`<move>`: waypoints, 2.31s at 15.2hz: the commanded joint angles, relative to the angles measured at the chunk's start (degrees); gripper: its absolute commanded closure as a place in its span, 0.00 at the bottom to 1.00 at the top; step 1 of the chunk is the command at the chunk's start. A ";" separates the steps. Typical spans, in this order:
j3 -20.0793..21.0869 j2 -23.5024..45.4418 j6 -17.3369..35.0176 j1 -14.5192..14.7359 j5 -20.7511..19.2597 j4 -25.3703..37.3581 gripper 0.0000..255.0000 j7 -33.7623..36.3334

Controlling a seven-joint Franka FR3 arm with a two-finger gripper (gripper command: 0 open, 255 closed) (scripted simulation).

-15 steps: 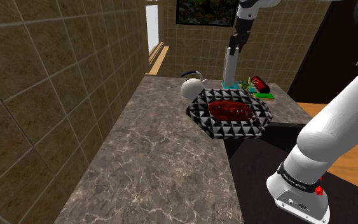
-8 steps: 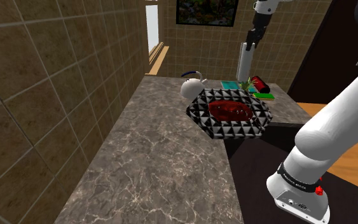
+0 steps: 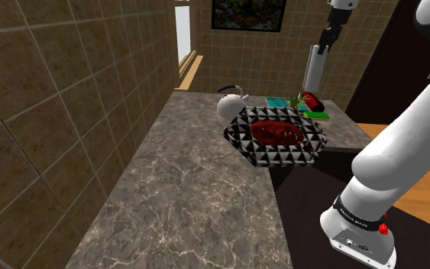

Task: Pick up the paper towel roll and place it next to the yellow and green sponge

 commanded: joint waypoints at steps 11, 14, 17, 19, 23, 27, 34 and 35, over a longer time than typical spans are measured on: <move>-10.84 17.38 -10.96 -11.95 12.16 24.59 1.00 -20.80; -12.20 24.66 -16.00 -18.70 17.79 35.16 1.00 -25.68; -12.10 24.70 -14.69 -19.14 17.77 33.82 1.00 -26.39; -12.15 23.32 -12.34 -17.93 16.76 30.28 1.00 -26.28; -12.13 21.09 -8.04 -16.08 15.15 24.13 1.00 -26.03; -12.04 19.39 -4.13 -14.79 13.98 18.85 1.00 -25.82; -11.84 17.41 2.12 -13.35 12.69 11.04 1.00 -25.63; -11.81 17.22 2.96 -13.21 12.57 10.05 1.00 -25.63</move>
